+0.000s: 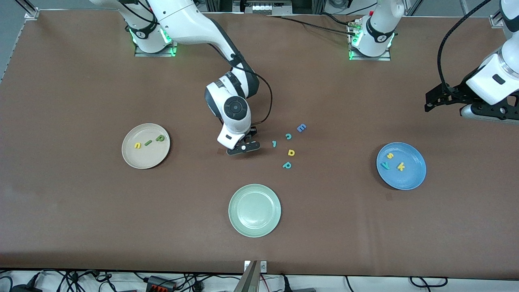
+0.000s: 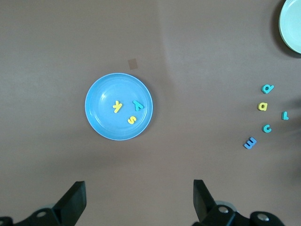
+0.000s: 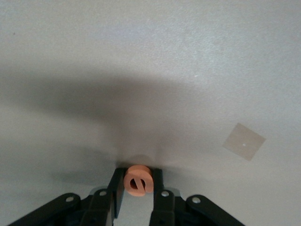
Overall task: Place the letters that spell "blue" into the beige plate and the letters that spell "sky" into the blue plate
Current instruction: 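Carry the orange e into the beige plate and open the right gripper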
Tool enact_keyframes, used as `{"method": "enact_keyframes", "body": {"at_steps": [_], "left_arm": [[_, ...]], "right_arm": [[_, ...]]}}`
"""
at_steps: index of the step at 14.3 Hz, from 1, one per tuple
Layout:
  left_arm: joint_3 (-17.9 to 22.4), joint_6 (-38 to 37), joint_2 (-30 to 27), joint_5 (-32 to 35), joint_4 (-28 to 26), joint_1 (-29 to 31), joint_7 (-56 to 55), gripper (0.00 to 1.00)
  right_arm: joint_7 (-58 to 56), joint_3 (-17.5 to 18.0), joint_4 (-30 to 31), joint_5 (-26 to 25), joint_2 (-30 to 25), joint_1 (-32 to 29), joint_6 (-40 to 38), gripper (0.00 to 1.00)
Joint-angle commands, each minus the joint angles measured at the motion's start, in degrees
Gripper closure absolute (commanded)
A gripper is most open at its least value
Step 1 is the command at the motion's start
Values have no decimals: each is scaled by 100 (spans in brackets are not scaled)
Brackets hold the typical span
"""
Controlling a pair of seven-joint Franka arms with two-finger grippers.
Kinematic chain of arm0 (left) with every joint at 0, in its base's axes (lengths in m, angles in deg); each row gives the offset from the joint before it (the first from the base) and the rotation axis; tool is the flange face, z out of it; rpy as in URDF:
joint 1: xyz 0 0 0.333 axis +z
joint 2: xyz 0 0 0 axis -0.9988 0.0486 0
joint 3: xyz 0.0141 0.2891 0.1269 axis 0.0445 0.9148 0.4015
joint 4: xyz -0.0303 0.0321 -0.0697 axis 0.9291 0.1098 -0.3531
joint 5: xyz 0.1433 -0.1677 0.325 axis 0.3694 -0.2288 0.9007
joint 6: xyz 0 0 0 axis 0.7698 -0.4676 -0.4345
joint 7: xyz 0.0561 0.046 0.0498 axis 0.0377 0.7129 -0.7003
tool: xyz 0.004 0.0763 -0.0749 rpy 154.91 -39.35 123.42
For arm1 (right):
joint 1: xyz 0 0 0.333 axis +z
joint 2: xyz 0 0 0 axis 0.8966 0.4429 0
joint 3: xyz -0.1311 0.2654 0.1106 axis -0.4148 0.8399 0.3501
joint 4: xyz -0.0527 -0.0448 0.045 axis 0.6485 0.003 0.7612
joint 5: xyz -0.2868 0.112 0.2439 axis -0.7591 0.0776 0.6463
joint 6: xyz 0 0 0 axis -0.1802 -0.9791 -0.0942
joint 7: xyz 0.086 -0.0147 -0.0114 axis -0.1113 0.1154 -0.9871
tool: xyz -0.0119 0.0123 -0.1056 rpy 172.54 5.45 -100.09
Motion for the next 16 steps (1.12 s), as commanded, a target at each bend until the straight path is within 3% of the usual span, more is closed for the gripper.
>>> {"method": "enact_keyframes", "body": {"at_steps": [1,4,7,16], "left_arm": [[-7,-139,91,-66,207,-2,102,0],[-7,-139,91,-66,216,-2,102,0],[-7,-139,91,-66,216,-10,93,0],[-7,-139,91,-66,216,-19,93,0]], "right_arm": [[69,-100,-168,48,32,-96,-80,92],[61,-171,32,83,-467,-526,-237,92],[-289,-179,156,74,-908,-1062,-983,92],[-1740,-540,719,-14,-1190,-2241,-2162,90]]}}
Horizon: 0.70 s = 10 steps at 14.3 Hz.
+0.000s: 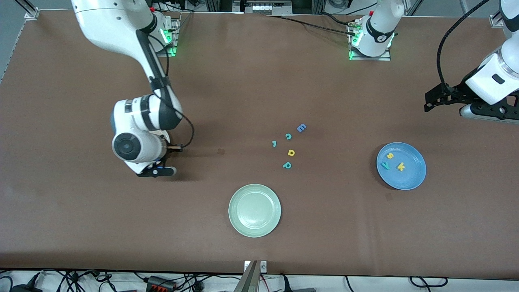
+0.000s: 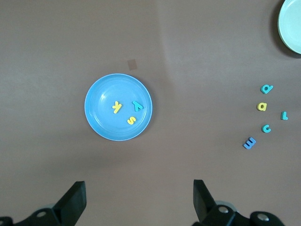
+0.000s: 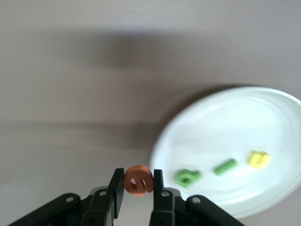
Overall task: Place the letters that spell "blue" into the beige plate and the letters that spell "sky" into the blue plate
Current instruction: 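Carry the orange e into the beige plate and open the right gripper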
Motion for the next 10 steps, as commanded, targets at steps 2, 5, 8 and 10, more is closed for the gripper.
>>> {"method": "enact_keyframes", "body": {"at_steps": [2,5,8,10], "left_arm": [[5,-139,89,-66,203,-18,93,0],[5,-139,89,-57,212,-27,93,0],[5,-139,89,-57,212,-27,93,0],[5,-139,89,-66,212,-27,102,0]], "right_arm": [[-469,10,355,-14,-191,-302,-336,90],[-1014,10,532,-14,-173,-628,-275,90],[-1130,18,663,-14,-155,-673,-275,90],[-1130,19,777,21,-156,-681,-292,90]]}}
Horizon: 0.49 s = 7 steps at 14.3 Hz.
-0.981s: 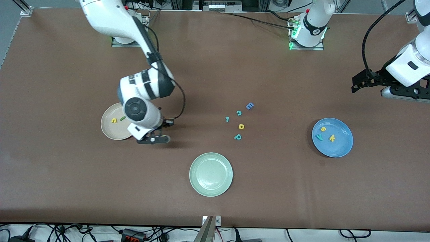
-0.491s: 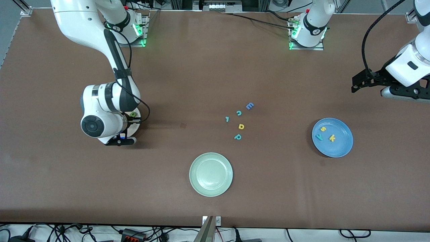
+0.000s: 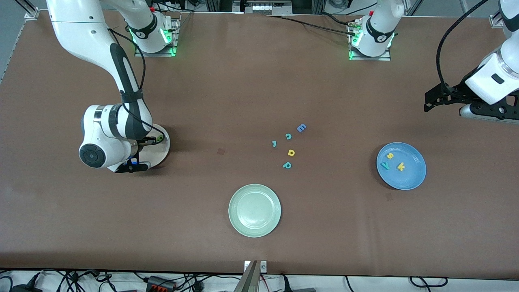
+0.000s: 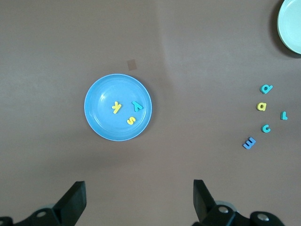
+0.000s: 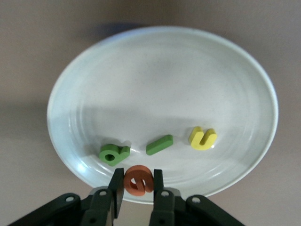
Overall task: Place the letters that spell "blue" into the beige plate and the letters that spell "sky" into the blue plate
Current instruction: 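Carry the orange e into the beige plate and open the right gripper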
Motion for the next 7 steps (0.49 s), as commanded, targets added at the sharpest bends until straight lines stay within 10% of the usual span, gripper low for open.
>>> {"method": "enact_keyframes", "body": {"at_steps": [1,2,4,7], "left_arm": [[11,-139,89,-66,208,-21,102,0],[11,-139,89,-57,208,-21,102,0],[11,-148,89,-57,199,-21,102,0],[11,-148,89,-57,208,-21,102,0]], "right_arm": [[-76,61,276,21,-143,-15,9,89],[-76,61,311,29,-135,-15,44,83],[-76,61,285,47,-108,-33,44,0],[29,44,49,65,-231,-33,-113,0]]}}
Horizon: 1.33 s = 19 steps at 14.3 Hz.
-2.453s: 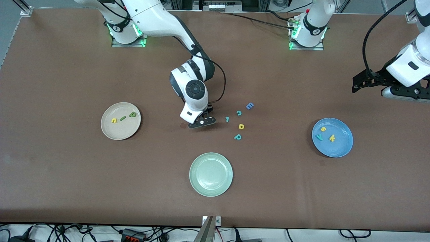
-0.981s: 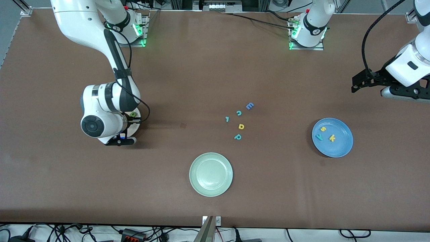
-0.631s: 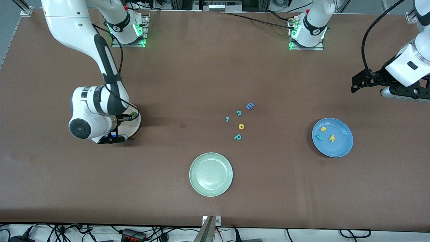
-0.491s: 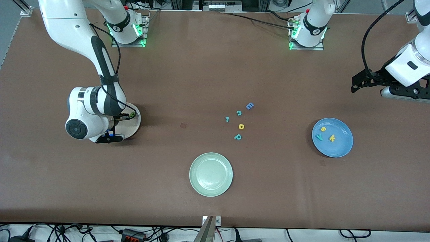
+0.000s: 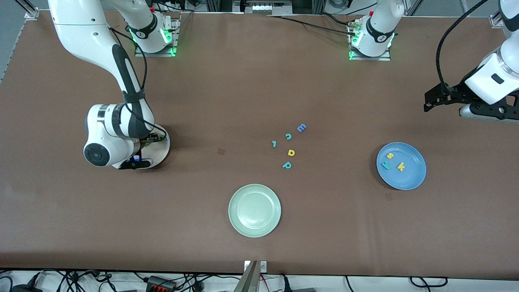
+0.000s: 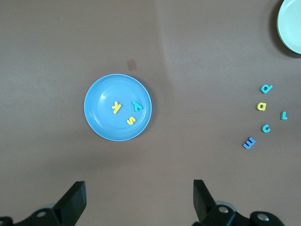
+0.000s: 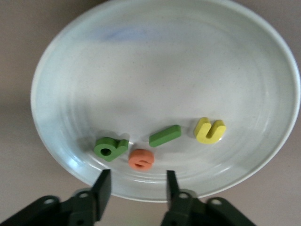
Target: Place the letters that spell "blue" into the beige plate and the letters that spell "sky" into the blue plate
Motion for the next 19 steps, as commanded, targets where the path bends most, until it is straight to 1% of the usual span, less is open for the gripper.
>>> {"method": "enact_keyframes", "body": {"at_steps": [1,3,5,6,7,9,11,13,14,17,19], "left_arm": [[11,-148,89,-57,207,-17,102,0],[11,-148,89,-66,207,-17,111,0],[11,-148,89,-66,207,-17,102,0],[11,-148,89,-66,207,-17,102,0],[11,-148,89,-66,207,-8,111,0],[11,-148,89,-66,207,-17,102,0],[11,-148,89,-66,207,-17,102,0],[11,-148,89,-66,207,-8,102,0],[11,-148,89,-66,207,-8,102,0],[11,-148,89,-66,207,-8,102,0],[11,-148,89,-66,207,-8,102,0]], "right_arm": [[26,5,-259,41,-297,-17,-289,0],[96,-161,-838,32,-403,-8,-632,0],[61,-346,-1663,32,-412,-43,-1079,0],[53,-381,-2033,32,-412,-69,-1195,0],[35,-477,-2245,32,-412,-70,-1213,0],[9,-592,-2449,6,-587,-52,-1336,0],[-35,-750,-2467,-12,-798,-17,-1363,0],[-35,-812,-2528,-3,-974,-52,-1363,0],[-27,-839,-2616,-12,-1027,-52,-1372,0],[17,-1102,-2853,23,-1054,36,-1389,0],[26,-1076,-2915,-3,-1281,-139,-1442,0]]}}
